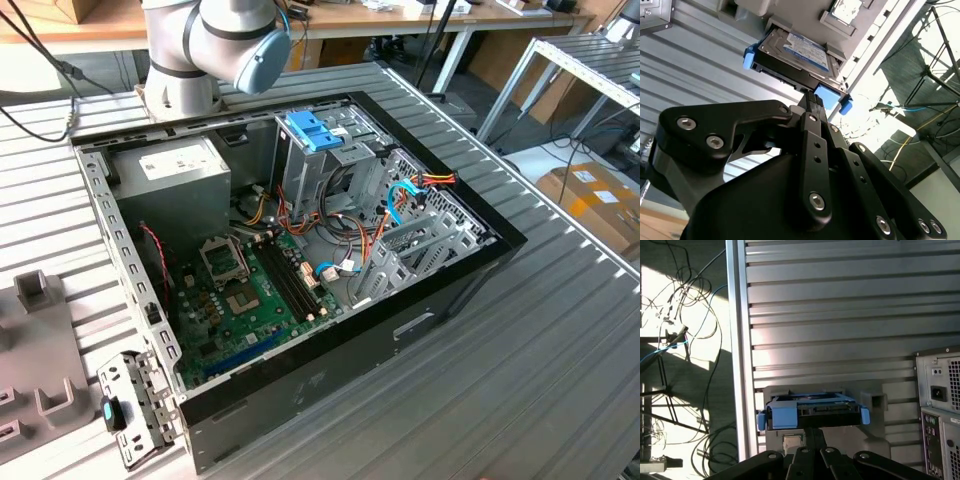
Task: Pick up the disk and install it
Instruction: 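Reach for the disk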
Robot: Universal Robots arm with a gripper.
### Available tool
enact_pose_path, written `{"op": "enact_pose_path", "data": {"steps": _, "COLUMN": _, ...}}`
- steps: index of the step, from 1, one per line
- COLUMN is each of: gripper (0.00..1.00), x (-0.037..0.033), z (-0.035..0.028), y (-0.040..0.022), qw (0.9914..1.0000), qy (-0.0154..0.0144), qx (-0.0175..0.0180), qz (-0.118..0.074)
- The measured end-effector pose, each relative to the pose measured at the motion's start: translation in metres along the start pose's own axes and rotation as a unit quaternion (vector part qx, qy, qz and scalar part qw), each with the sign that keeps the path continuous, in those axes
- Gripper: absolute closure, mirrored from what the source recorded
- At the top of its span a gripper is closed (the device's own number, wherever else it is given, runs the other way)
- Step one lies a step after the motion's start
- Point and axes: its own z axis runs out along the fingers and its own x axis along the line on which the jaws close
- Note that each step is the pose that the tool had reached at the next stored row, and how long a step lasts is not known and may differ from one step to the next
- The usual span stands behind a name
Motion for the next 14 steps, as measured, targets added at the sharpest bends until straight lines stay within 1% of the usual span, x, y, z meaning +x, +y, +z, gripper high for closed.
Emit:
{"op": "enact_pose_path", "data": {"steps": 1, "gripper": 0.89, "x": 0.0, "z": 0.0002, "y": 0.0001, "qw": 1.0, "qy": 0.001, "qx": 0.0, "qz": 0.0}}
{"op": "enact_pose_path", "data": {"steps": 2, "gripper": 0.89, "x": 0.0, "z": 0.0005, "y": 0.0001, "qw": 0.99994, "qy": 0.0107, "qx": 0.0008, "qz": 0.0}}
{"op": "enact_pose_path", "data": {"steps": 3, "gripper": 0.89, "x": 0.0, "z": 0.0009, "y": 0.0, "qw": 0.99968, "qy": 0.0252, "qx": 0.0019, "qz": 0.001}}
{"op": "enact_pose_path", "data": {"steps": 4, "gripper": 0.89, "x": 0.0001, "z": 0.0009, "y": 0.0, "qw": 0.99962, "qy": 0.0275, "qx": 0.0021, "qz": 0.001}}
{"op": "enact_pose_path", "data": {"steps": 7, "gripper": 0.89, "x": 0.0, "z": 0.0012, "y": 0.0, "qw": 0.99962, "qy": 0.0275, "qx": 0.0021, "qz": 0.001}}
{"op": "enact_pose_path", "data": {"steps": 9, "gripper": 0.89, "x": 0.0002, "z": 0.0029, "y": 0.0007, "qw": 0.99961, "qy": 0.0279, "qx": 0.0022, "qz": 0.001}}
{"op": "enact_pose_path", "data": {"steps": 10, "gripper": 0.89, "x": 0.0002, "z": 0.0038, "y": 0.0009, "qw": 0.9996, "qy": 0.0283, "qx": 0.0022, "qz": 0.001}}
{"op": "enact_pose_path", "data": {"steps": 12, "gripper": 0.89, "x": 0.0013, "z": 0.0071, "y": 0.0023, "qw": 0.99954, "qy": 0.0301, "qx": 0.0024, "qz": 0.001}}
{"op": "enact_pose_path", "data": {"steps": 14, "gripper": 0.89, "x": 0.0026, "z": 0.0091, "y": 0.0031, "qw": 0.99953, "qy": 0.0307, "qx": 0.0024, "qz": 0.001}}
